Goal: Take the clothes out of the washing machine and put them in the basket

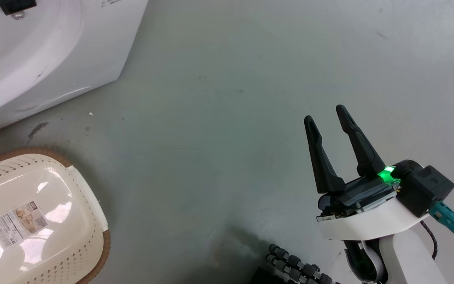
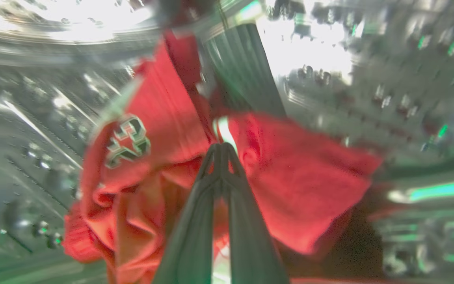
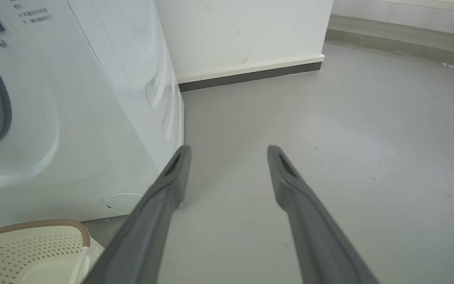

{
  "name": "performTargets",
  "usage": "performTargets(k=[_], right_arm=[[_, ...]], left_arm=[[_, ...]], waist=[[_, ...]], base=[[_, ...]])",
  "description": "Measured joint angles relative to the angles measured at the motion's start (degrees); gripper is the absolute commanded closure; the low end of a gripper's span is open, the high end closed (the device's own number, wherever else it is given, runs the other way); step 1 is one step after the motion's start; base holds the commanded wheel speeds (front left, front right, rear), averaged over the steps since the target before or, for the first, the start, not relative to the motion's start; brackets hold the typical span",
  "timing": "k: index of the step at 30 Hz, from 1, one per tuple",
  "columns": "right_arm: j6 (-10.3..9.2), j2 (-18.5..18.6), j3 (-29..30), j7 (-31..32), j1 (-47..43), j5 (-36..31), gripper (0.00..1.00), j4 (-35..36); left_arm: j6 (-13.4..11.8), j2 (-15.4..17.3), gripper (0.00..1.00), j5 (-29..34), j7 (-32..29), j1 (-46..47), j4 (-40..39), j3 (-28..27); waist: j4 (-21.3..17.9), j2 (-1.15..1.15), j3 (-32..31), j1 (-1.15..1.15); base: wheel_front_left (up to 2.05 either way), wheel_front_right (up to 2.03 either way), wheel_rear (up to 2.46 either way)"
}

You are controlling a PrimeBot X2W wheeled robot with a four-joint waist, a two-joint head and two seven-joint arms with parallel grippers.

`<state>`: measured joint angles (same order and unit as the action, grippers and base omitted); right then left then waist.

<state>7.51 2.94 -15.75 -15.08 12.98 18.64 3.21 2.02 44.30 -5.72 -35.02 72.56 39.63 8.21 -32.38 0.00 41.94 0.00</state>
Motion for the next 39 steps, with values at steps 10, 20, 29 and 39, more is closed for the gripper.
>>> performTargets(k=[10,20,29,39], right_arm=[[0.0,0.0,1.2,0.0,0.2,-0.7,0.0,-0.4],[0.0,0.0,3.1,0.0,-0.6,-2.6,0.0,-1.9],[0.0,0.0,5.1,0.0,-3.7,-4.2,0.0,-3.7],[0.0,0.0,7.2,0.0,-6.7,-6.6,0.0,-4.1]], left_arm=[[-6.6,-2.3,1.0,-4.0,17.7,-8.8,-2.6,-5.3],[-6.2,-7.5,1.0,-8.6,37.4,-18.0,3.9,-8.2],[-3.4,-12.4,1.0,-12.0,48.3,-25.0,10.3,-9.1],[-1.9,-15.5,1.0,-12.3,49.9,-31.0,7.4,-8.9]], waist=[[1.3,0.0,-3.6,0.0],[3.8,0.0,-10.4,-0.01],[7.0,0.0,-18.8,-0.01],[11.8,0.0,-26.8,-0.02]], base=[[0.0,0.0,0.0],[0.0,0.0,0.0],[0.0,0.0,0.0],[0.0,0.0,0.0]])
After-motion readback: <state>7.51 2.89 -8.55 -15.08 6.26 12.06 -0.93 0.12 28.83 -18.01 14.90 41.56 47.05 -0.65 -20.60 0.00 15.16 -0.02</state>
